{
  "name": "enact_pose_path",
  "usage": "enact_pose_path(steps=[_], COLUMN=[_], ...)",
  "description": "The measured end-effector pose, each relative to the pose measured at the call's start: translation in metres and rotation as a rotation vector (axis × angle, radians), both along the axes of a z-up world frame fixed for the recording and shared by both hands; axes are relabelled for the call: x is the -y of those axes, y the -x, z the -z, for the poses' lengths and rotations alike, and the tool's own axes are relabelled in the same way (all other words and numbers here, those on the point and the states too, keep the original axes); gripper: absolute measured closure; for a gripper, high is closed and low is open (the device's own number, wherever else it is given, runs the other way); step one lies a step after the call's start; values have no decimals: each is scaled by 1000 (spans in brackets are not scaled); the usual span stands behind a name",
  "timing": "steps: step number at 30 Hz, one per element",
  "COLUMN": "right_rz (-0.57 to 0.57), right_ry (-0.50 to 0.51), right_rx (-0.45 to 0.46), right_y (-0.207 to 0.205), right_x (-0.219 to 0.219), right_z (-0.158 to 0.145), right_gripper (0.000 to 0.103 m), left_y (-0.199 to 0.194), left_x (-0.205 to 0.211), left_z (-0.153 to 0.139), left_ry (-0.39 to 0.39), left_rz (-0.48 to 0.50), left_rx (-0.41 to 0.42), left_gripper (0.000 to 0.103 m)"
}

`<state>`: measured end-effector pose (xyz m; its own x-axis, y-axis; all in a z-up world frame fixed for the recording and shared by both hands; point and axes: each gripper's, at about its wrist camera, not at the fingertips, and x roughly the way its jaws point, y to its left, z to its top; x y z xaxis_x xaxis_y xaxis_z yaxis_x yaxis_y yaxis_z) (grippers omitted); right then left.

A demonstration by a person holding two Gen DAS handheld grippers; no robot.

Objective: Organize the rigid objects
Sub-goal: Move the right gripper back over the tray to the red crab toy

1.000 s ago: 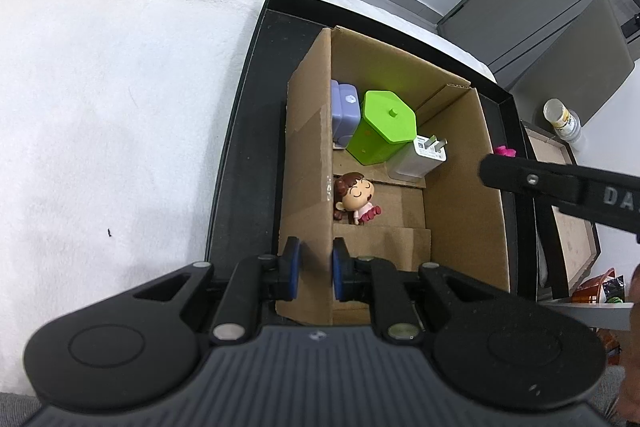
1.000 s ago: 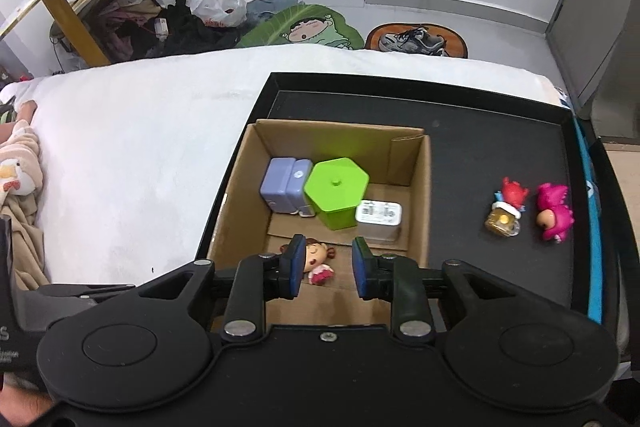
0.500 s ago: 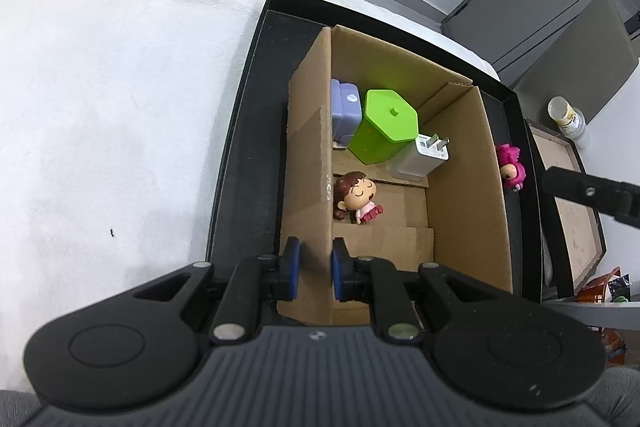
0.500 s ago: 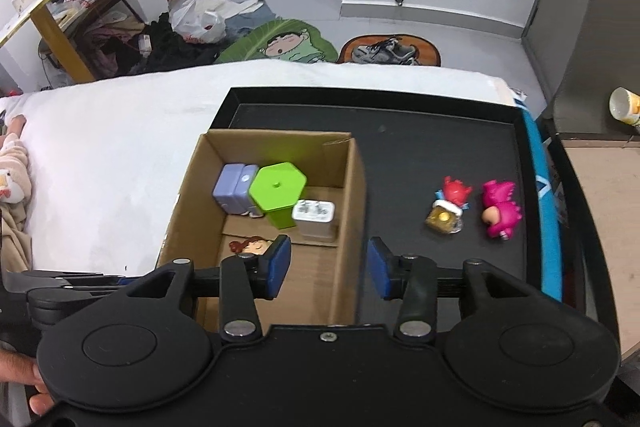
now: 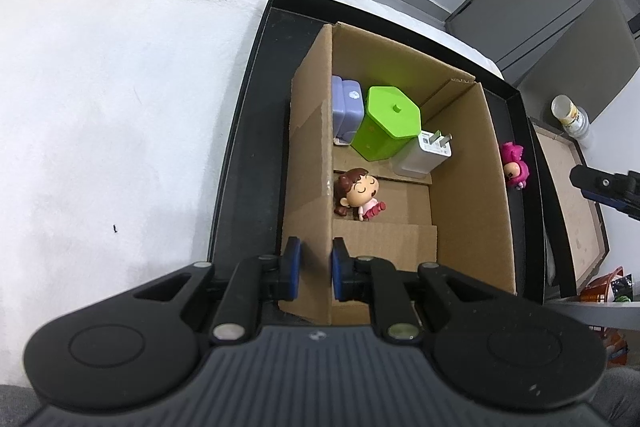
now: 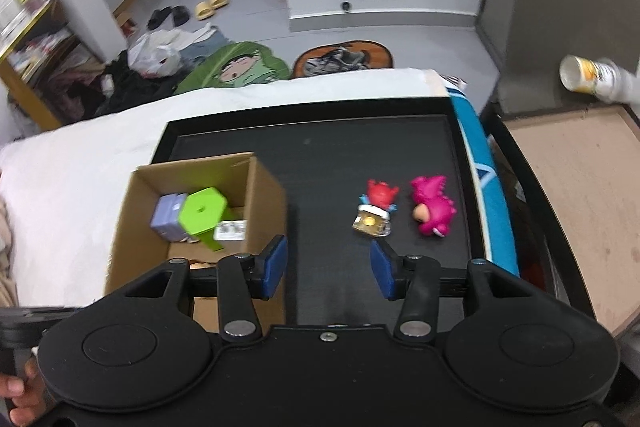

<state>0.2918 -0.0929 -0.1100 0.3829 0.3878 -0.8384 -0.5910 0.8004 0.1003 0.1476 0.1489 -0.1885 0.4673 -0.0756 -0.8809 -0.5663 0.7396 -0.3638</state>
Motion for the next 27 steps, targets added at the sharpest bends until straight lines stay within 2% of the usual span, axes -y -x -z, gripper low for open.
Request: enact_pose_path(steps=[9, 27], right_rz=[90, 171], right_ry=[-17, -9], right_rx=[-46, -114], right_y=[-25, -74], right_x=[16, -17], right_z=[36, 85], right_gripper=[57, 57], left_y=[0, -7], left_x=[1, 2], left_z=[3, 3], left_ry=[-5, -10], left_rz=[34, 66], left_rx=[-9, -33], left_gripper=[89, 89])
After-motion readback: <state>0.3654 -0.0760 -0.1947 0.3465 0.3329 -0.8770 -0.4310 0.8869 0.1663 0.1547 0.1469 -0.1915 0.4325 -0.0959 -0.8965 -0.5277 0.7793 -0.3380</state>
